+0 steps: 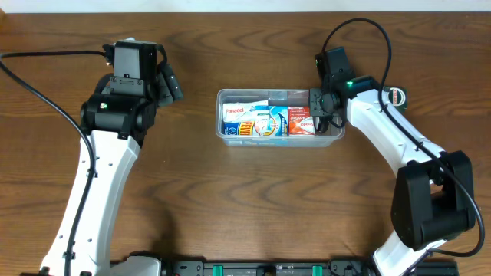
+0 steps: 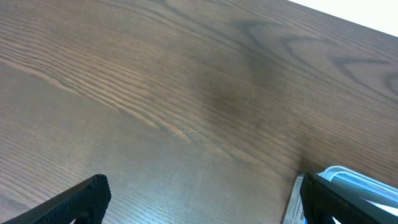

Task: Pack container
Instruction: 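Lower the bottle into the container's right end and release, then move right gripper to the green Zam-Buk tin and grasp it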

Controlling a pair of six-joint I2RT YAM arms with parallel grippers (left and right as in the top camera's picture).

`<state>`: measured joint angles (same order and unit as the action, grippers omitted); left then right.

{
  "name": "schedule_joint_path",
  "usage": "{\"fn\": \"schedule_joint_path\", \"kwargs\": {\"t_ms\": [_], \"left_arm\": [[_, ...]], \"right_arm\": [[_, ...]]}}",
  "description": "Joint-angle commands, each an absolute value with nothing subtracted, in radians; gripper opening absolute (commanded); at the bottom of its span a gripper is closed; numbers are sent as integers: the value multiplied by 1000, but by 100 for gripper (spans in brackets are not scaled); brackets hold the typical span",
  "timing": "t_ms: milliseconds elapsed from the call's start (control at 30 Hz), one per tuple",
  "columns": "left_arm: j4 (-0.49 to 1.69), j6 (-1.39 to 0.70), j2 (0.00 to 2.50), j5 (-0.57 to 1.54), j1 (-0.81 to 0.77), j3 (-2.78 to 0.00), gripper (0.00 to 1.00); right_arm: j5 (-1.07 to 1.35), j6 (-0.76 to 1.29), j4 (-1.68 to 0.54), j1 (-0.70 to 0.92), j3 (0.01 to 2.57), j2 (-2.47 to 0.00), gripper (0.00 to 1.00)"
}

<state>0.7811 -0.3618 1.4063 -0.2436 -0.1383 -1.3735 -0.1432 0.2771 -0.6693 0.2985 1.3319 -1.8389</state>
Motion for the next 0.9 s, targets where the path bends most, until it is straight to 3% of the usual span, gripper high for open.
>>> {"fn": "schedule_joint_path", "kwargs": {"t_ms": [0, 300, 600, 867], "left_arm": [[781, -352, 1412, -259, -134, -1385, 98], [781, -352, 1412, -259, -134, -1385, 98], [781, -352, 1412, -259, -134, -1385, 98], [781, -352, 1412, -259, -134, -1385, 98]], "right_arm": [[-152, 284, -669, 309, 1327, -1837, 45], [-115, 272, -672, 308, 1330, -1774, 54], [-154, 235, -676, 292, 1339, -1525, 66], [-282, 170, -700, 79, 1339, -1417, 71]]}}
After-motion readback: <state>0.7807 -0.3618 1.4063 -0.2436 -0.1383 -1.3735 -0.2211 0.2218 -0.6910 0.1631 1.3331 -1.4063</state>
